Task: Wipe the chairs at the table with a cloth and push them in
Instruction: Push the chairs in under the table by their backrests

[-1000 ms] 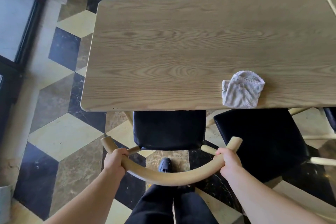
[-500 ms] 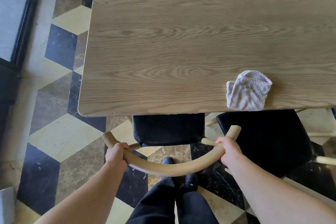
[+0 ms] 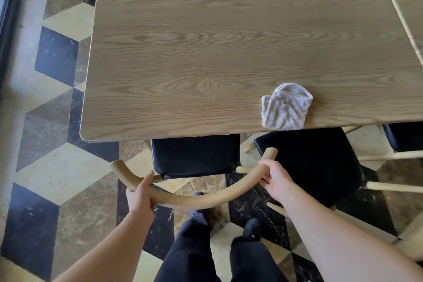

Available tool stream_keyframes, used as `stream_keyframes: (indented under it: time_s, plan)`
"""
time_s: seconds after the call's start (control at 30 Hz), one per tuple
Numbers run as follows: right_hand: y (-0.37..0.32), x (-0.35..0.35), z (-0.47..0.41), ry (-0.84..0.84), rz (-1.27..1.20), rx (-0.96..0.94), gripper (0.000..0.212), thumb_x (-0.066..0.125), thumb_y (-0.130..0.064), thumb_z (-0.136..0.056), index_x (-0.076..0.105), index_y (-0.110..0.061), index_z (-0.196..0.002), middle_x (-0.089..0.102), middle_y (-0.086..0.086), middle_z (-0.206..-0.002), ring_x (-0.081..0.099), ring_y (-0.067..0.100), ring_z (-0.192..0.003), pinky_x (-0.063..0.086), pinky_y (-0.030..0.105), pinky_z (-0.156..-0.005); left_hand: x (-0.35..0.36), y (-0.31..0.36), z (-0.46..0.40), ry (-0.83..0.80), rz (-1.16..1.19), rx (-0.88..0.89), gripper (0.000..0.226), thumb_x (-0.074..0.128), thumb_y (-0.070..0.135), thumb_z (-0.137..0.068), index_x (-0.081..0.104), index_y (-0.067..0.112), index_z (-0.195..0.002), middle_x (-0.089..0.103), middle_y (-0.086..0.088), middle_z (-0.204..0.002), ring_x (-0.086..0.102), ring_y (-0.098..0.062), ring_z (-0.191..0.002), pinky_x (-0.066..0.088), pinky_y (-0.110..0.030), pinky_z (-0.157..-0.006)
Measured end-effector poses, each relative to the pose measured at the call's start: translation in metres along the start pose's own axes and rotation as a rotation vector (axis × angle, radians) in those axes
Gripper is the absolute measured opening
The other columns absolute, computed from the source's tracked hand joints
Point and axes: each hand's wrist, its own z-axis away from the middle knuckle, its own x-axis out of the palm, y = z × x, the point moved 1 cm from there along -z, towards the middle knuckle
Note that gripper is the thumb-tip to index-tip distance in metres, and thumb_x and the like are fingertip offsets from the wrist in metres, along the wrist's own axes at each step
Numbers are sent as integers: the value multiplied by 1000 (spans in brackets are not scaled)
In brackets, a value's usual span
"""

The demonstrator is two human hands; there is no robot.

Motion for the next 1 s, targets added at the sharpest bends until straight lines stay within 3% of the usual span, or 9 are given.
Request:
stream_keyframes:
  time_s: [0.1, 0.23, 0.33, 0.47, 0.53, 0.6, 0.7, 0.83, 1.0]
  plan:
    - [-7, -26, 0, -43, 28, -25, 42, 67, -16, -91, 51, -14, -130, 53, 14, -138, 52, 26, -129, 40, 46, -111, 15, -33, 36, -41, 78, -32, 105, 91, 50, -47, 38, 25, -134, 63, -11, -109, 63, -24, -79, 55, -35, -62]
    - [-19, -65, -6, -73, 69, -52, 57, 66, -23, -93, 46, -11, -145, 47, 16, -149, 52, 25, -130, 38, 46, -116, 44, -83, 79, -131, 98, -52, 110, 93, 47, -51, 29, 27, -138, 58, -18, -132, 60, -23, -94, 53, -49, -94]
    - [-31, -112, -12, -116, 88, -66, 63, 67, -25, -93, 42, -10, -149, 43, 16, -154, 47, 27, -138, 40, 46, -113, 78, -130, 122, -201, 100, -37, 100, 89, 46, -65, 28, 23, -141, 55, -13, -132, 62, -23, -101, 56, -41, -82]
    - [-57, -209, -16, -170, 189, -85, 57, 66, -25, -95, 46, -8, -145, 49, 18, -149, 52, 28, -133, 49, 41, -97, 146, -200, 205, -249, 109, -46, 100, 85, 48, -72, 29, 19, -149, 48, -12, -142, 53, -34, -123, 47, -46, -101]
    - [-76, -267, -16, -192, 262, -78, 55, 64, -24, -95, 47, -7, -144, 52, 17, -145, 56, 28, -128, 52, 40, -91, 176, -238, 254, -291, 109, -56, 88, 83, 48, -75, 39, 18, -144, 55, -9, -126, 59, -29, -105, 49, -40, -84]
    - [-97, -326, -16, -161, 287, -75, 54, 63, -24, -96, 47, -6, -144, 54, 15, -143, 59, 26, -124, 53, 39, -92, 205, -271, 299, -330, 64, -71, 68, 82, 51, -74, 53, 18, -125, 54, -5, -99, 54, -23, -80, 45, -35, -68]
    - [-119, -381, -27, -142, 336, -70, 55, 58, -24, -97, 43, -5, -146, 53, 13, -145, 56, 25, -128, 49, 39, -99, 228, -302, 336, -337, 50, -64, 50, 80, 54, -73, 58, 21, -104, 52, -5, -92, 52, -26, -81, 46, -38, -68]
    - [-133, -420, -35, -138, 365, -49, 52, 55, -20, -98, 43, -2, -145, 52, 15, -146, 54, 27, -131, 48, 40, -100, 252, -323, 361, -247, 31, -38, 58, 77, 49, -77, 57, 15, -120, 62, -11, -117, 61, -31, -110, 51, -50, -98]
    - [-131, -453, -33, -113, 399, -45, 50, 59, -19, -97, 46, -2, -142, 56, 15, -141, 60, 28, -122, 54, 40, -92, 260, -335, 377, -168, 72, -14, 81, 76, 45, -81, 38, 16, -146, 52, -12, -139, 56, -32, -118, 51, -52, -97]
